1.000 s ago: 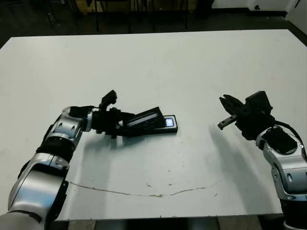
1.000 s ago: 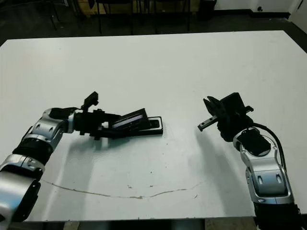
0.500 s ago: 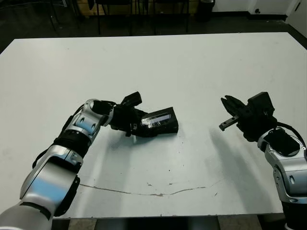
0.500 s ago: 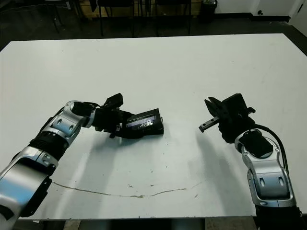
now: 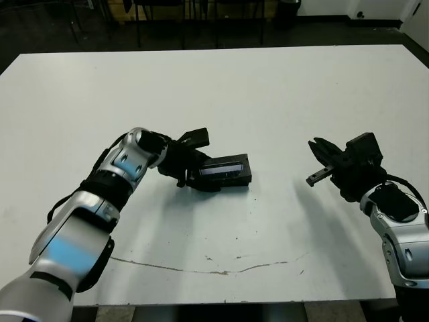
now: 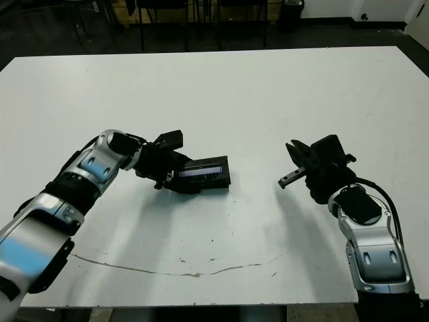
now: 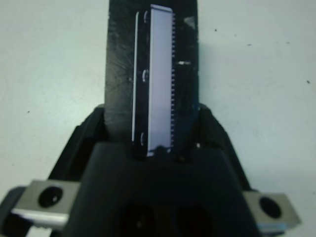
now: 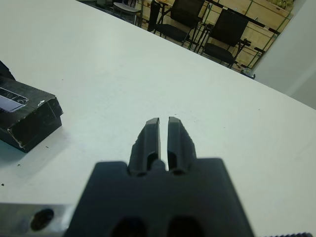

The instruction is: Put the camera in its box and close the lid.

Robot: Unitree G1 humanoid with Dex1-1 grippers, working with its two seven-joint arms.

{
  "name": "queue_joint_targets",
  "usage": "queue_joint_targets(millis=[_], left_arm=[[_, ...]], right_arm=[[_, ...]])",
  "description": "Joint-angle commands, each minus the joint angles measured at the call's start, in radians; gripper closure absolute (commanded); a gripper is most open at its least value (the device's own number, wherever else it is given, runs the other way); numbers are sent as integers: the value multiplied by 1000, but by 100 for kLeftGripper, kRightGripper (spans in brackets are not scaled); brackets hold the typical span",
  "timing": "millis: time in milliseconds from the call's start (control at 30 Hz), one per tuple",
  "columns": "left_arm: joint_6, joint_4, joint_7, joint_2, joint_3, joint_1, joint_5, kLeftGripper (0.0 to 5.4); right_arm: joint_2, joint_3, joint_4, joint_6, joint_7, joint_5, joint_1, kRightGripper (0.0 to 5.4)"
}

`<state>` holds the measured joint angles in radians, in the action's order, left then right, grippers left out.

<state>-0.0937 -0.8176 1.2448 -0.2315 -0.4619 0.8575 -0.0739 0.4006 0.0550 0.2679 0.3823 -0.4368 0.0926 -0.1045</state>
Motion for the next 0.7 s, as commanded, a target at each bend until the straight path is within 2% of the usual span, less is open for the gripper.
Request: queue_joint_targets(millis=[33, 167, 367, 700], left_arm=[[-16, -84, -3, 23, -42, 2, -67, 263], [-38, -182, 27, 49, -37, 45, -65, 263], [-47, -321, 107, 80, -5, 87, -51, 263], [-3, -400, 175, 88, -33, 85, -98, 263]], right_arm=[[12, 3, -23, -26, -15, 9, 23, 540], [17, -3, -45, -73, -24, -1, 27, 540], [22, -13, -39, -84, -29, -9, 34, 540], [20, -17, -54, -111, -43, 1, 36, 540]])
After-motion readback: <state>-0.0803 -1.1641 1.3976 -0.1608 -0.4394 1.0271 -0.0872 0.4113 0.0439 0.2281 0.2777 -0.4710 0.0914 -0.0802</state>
